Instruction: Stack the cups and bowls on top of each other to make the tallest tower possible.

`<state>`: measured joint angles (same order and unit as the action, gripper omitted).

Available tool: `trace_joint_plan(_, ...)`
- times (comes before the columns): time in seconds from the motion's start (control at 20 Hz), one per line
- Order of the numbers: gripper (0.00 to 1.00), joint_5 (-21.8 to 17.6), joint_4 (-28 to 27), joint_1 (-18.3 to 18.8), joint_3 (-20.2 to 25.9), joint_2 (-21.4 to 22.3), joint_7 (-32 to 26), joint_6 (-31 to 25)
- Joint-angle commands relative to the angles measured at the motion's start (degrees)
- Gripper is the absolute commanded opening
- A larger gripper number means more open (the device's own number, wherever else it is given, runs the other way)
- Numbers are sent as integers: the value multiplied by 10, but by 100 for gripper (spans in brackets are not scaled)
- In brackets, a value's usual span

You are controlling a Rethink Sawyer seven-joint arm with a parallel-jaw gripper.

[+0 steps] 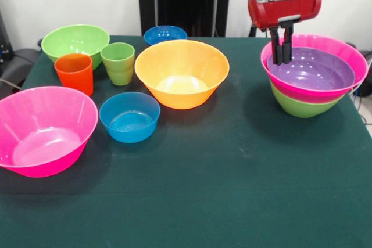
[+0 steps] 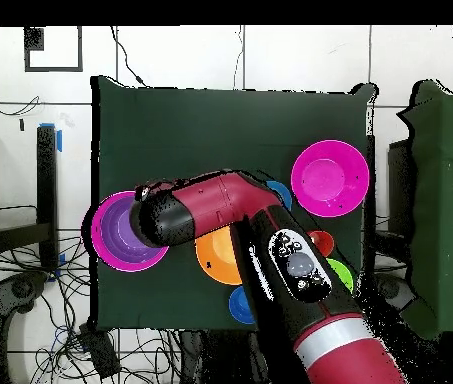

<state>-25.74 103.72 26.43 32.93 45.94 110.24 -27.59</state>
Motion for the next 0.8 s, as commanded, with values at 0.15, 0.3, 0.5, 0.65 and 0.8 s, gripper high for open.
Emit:
trace_joint_plan(0.15,0,31,63,-12,-21,15,42,-49)
trace_joint_plan(0.3,0,14,53,-19,-34,-12,46,-15)
trace_joint_plan(0.5,0,-5,35,-31,-50,-53,56,32)
trace_joint_plan(0.65,0,-15,19,-42,-61,-83,61,68)
trace_joint_plan(0.8,0,-18,7,-47,-69,-99,57,84)
